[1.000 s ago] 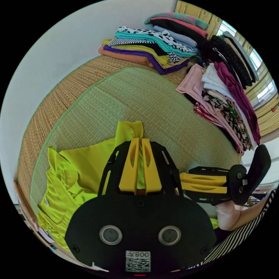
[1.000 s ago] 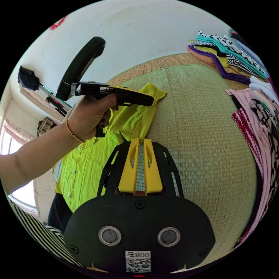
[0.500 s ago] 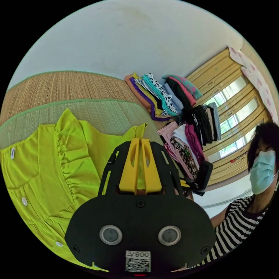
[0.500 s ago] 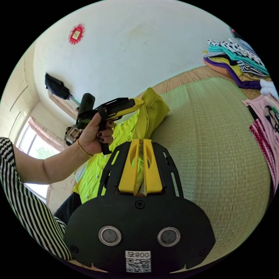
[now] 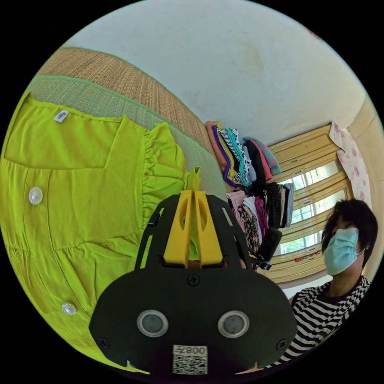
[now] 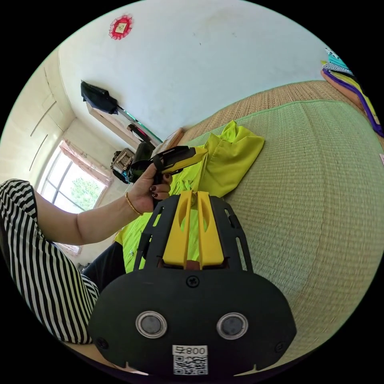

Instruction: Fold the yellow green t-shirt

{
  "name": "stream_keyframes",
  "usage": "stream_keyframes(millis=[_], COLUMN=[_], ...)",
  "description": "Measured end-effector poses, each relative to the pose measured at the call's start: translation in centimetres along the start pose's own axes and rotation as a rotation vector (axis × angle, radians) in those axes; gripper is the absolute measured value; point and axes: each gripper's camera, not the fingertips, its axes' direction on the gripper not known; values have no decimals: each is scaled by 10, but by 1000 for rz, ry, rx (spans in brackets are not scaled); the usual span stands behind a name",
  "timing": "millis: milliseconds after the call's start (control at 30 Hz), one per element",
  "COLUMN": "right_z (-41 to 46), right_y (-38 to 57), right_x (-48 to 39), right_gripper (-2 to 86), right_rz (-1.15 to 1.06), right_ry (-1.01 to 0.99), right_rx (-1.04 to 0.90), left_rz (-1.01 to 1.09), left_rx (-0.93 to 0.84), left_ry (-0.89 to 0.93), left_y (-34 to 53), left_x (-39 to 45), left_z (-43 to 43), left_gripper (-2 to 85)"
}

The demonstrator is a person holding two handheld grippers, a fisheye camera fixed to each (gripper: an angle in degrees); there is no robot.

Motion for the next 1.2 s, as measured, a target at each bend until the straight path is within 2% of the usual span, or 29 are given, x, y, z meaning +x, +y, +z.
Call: stream_keyframes(millis=[400,567,733,800,900,1200], right_z=[28,31,24,26,42,67], right_y=[-3,-6,-6,-5,-6,-18], right_x=[-12,-19,-33,-37,-41,-52], right_gripper=[38,56,73,76,79,19], right_rz=[-38,-57,-94,-107,-111,-86], right_ry=[32,35,186,201,244,373], right_rx=[-144,-147,-137,-131,-166,-201], left_rz=[-103,55,343,395,390,322], left_rx=[68,31,-189,-258,-277,-263], left_ry=[-66,-114,-181,-225,-289,-257], left_y=[21,15,9,16,27,41], left_x=[-35,-9,41,50,52,44], left_z=[-40,-40,1,16,29,38], left_gripper=[17,27,29,24,13,5])
